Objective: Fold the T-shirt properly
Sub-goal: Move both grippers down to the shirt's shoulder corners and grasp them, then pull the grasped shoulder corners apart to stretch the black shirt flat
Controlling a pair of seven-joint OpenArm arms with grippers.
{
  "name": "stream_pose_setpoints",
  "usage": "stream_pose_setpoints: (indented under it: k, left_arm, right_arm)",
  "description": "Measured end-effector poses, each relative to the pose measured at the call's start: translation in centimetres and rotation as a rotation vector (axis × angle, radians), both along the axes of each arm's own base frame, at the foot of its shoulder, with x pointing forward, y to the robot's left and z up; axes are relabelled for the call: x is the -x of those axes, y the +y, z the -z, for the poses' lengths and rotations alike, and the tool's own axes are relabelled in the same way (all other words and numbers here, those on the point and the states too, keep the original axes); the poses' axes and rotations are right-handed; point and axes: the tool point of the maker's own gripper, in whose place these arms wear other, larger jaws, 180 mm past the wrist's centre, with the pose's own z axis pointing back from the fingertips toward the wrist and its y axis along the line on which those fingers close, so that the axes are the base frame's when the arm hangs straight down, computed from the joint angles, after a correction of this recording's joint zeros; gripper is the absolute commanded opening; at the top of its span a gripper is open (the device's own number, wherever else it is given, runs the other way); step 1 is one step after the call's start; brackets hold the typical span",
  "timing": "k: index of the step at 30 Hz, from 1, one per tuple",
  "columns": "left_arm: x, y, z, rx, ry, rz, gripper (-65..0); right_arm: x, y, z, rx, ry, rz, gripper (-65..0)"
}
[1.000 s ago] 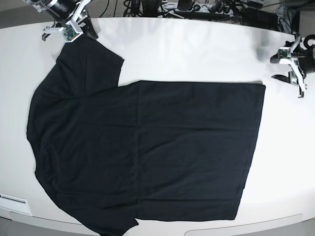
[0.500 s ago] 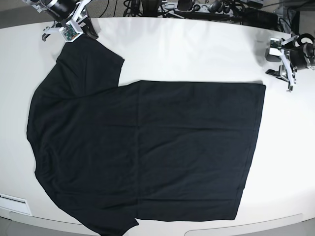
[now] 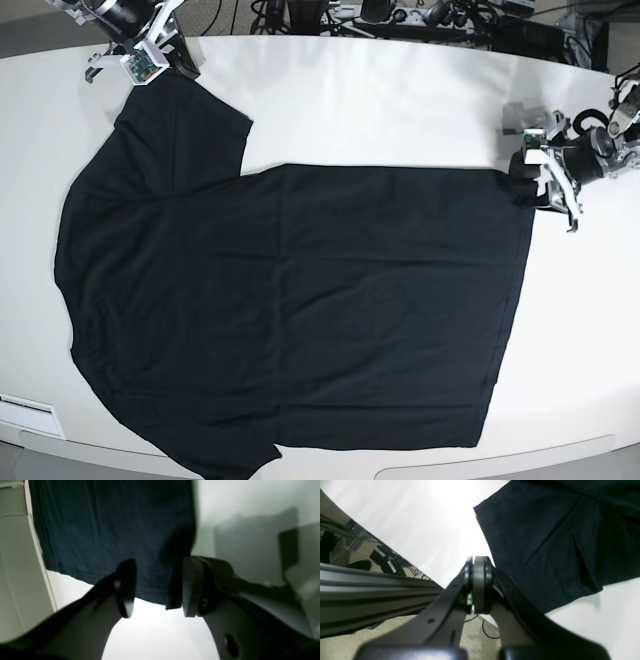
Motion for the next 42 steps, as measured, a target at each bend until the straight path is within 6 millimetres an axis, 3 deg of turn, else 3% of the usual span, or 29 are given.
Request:
stream_pose_setpoints:
  k: [3, 7, 12, 15, 18, 25, 32, 37, 42]
  left_arm:
    - [-0.8, -0.6, 0.0, 0.002, -0.014, 0.013, -37.5]
    - [-1.4, -0.3, 0.1, -0.026, -0.014, 0.006, -65.0]
    - [-2.7, 0.2, -0.4, -0.022, -0.02, -0.079, -65.0]
    - [-2.7, 0.2, -0.4, -0.023, -0.021, -0.081, -65.0]
    - [-2.7, 0.2, -0.4, -0.022, -0.024, -0.081, -65.0]
    - [-2.7, 0.3, -0.4, -0.024, -0.024, -0.082, -65.0]
    - [-2.7, 0.3, -0.4, -0.024, -0.024, -0.082, -65.0]
    - [-2.7, 0.2, -0.4, -0.023, -0.024, -0.081, -65.0]
    - [-2.7, 0.3, -0.4, -0.024, -0.024, -0.081, -65.0]
  right_arm:
    - [0.0, 0.0, 0.0, 0.0, 0.001, 0.0, -65.0]
    - [0.0, -0.1, 0.0, 0.002, 0.0, 0.005, -65.0]
    - [0.2, -0.3, 0.3, 0.047, -0.002, -0.034, -38.4]
    - [0.6, 0.3, 0.4, 0.038, 0.003, -0.069, -33.1]
    - [0.5, 0.5, 0.8, 0.092, -0.015, -0.118, -33.1]
    - [-0.8, -1.3, 2.5, 0.218, -0.033, -0.106, -33.1]
    - [1.3, -1.6, 6.1, 0.189, 0.09, -0.116, -33.1]
    - [-0.8, -2.6, 7.1, 0.206, 0.058, -0.072, -33.1]
    - [-1.5, -2.8, 8.1, 0.185, 0.058, -0.067, -33.1]
